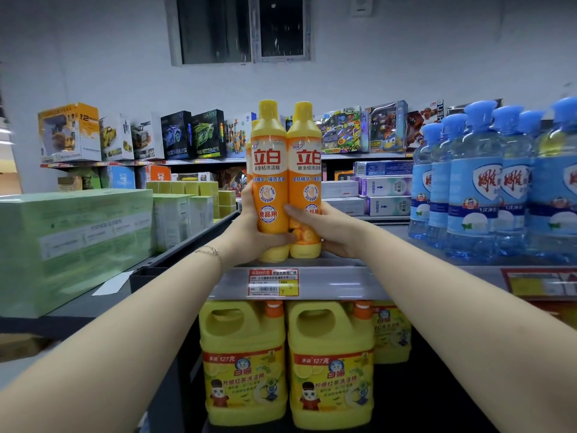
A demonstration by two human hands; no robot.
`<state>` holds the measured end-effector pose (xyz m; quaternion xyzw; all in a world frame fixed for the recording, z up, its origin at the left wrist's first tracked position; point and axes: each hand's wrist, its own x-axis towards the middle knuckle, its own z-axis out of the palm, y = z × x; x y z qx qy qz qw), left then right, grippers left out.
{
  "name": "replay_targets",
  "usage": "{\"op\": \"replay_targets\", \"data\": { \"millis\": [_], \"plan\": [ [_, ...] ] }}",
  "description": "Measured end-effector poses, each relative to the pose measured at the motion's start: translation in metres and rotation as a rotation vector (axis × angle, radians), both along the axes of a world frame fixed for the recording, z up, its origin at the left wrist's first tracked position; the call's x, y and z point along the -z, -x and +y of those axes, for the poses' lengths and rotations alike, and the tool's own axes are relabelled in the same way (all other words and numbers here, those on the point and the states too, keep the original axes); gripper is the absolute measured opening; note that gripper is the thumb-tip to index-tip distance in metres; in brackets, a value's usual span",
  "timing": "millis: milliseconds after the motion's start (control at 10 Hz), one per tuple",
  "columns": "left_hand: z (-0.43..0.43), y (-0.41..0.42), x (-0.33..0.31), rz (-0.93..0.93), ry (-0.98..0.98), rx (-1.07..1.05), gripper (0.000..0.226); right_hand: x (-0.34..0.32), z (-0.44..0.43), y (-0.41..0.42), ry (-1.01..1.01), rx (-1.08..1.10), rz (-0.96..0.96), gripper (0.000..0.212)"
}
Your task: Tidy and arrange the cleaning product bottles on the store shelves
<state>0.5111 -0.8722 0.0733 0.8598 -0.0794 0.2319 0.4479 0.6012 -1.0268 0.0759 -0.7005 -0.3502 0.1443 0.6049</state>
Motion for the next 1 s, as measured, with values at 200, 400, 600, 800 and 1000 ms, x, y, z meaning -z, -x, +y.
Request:
{"op": "replay_targets", "data": {
  "millis": [200,400,600,800,1000],
  "plan": [
    [0.002,-0.001,0.001,-0.033,0.024,-0.008,0.113,0.0,0.005,-0.001,0.026,0.005,-0.01,0.097],
    [0.004,-0.003,0.004,-0.056,-0.006,-0.036,0.115,-0.005,0.0,0.01,0.11,0.054,-0.161,0.074],
    [0.008,0.01,0.004,-0.089,-0.047,-0.149,0.124,-0.015,-0.01,0.042,0.425,0.427,-0.413,0.067],
    [0.003,0.043,0.002,-0.108,-0.203,-0.382,0.096,-0.022,-0.036,0.086,0.891,0.84,-0.967,0.058],
    [-0.004,0.074,0.004,-0.252,-0.714,-0.478,0.027,-0.013,-0.023,0.115,0.539,0.57,-1.428,0.028]
  ]
}}
